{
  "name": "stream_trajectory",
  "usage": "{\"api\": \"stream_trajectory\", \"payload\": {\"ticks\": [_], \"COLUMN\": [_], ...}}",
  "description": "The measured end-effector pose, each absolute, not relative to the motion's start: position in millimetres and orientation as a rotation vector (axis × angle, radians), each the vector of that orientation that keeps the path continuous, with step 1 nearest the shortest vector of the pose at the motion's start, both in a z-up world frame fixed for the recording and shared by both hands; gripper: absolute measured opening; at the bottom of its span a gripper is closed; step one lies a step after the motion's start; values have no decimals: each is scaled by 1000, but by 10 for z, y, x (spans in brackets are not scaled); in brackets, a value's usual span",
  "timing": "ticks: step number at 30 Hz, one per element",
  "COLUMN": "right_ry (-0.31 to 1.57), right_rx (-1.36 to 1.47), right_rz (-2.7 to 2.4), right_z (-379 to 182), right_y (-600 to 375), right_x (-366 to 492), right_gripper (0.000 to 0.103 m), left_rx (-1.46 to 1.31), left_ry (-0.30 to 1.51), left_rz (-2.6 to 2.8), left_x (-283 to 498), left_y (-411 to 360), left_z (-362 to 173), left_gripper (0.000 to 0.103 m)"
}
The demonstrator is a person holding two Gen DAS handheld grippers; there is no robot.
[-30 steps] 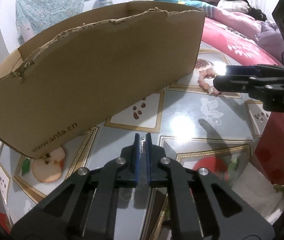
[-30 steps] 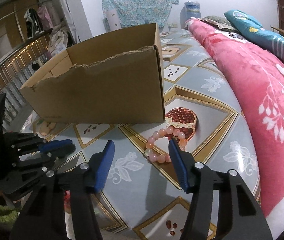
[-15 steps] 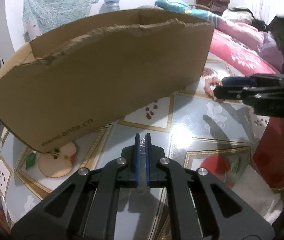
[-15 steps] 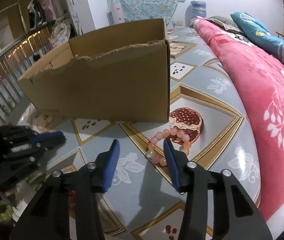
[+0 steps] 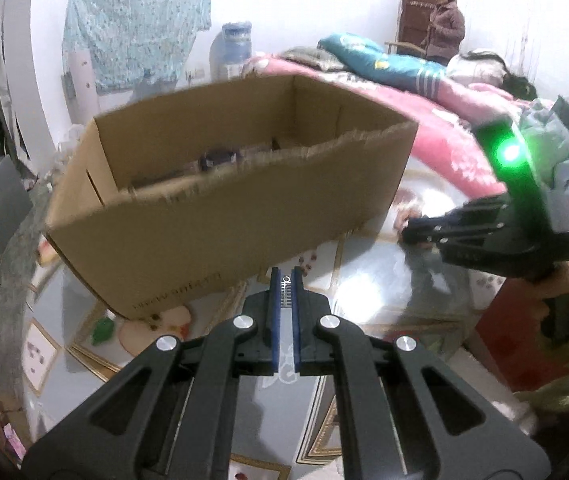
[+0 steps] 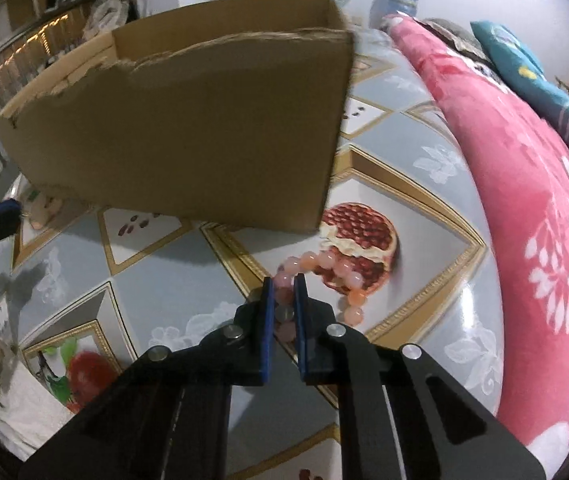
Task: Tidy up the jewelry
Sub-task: 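Carry the silver charm into the box and open the left tool, then withdraw the left tool from the box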
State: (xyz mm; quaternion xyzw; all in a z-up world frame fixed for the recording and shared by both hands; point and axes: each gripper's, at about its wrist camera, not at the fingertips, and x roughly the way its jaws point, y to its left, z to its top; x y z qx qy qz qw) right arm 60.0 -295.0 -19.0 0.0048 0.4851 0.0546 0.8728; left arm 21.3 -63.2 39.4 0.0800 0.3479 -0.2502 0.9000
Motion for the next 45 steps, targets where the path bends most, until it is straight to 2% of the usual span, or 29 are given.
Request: {"api": "stream_trajectory", "payload": {"ticks": [9, 14, 21, 29, 30, 32, 34, 36, 42, 44, 45], "right_ry": [831, 704, 681, 913, 949, 995, 1010, 996, 917, 884, 870], "right_rx": [400, 443, 381, 343, 317, 271, 245, 246, 275, 278, 276], "right_rz": [101, 156, 326, 434, 433, 438, 440, 439, 401, 363, 330], "right_z": [392, 851, 1302, 1020, 951, 858, 817, 821, 987, 1060, 1081], "right_y": [-3702, -3826, -3594, -3245, -3175, -3040, -2977, -2987, -3207, -3318, -3388], "right_x": [382, 478, 1087, 1966, 2034, 2124, 2131, 2102, 1933, 1833, 1772], "right_gripper": [10, 10, 10, 10, 11, 11, 12, 18, 24, 32, 39], "left_rx": [114, 56, -107, -121, -101, -92, -107, -109, -109, -108, -105], "left_ry": [612, 656, 933, 1160, 1183, 1224, 1227, 1223, 1149, 1085, 1051], "left_rz": [-573, -660, -757, -692, -661, -632, -626, -618, -589, -568, -548], "left_x": [338, 782, 1615, 2089, 2116, 2167, 2175, 2171, 2068, 1974, 1923], "left_y": [-421, -514, -773, -1066, -1096, -1118, -1109, -1092, -923, -796, -715], "left_z": [1071, 1300, 977, 466, 423, 362, 333, 321, 532, 697, 783], "left_gripper": [4, 4, 4, 4, 5, 31, 42, 44, 48, 55, 56]}}
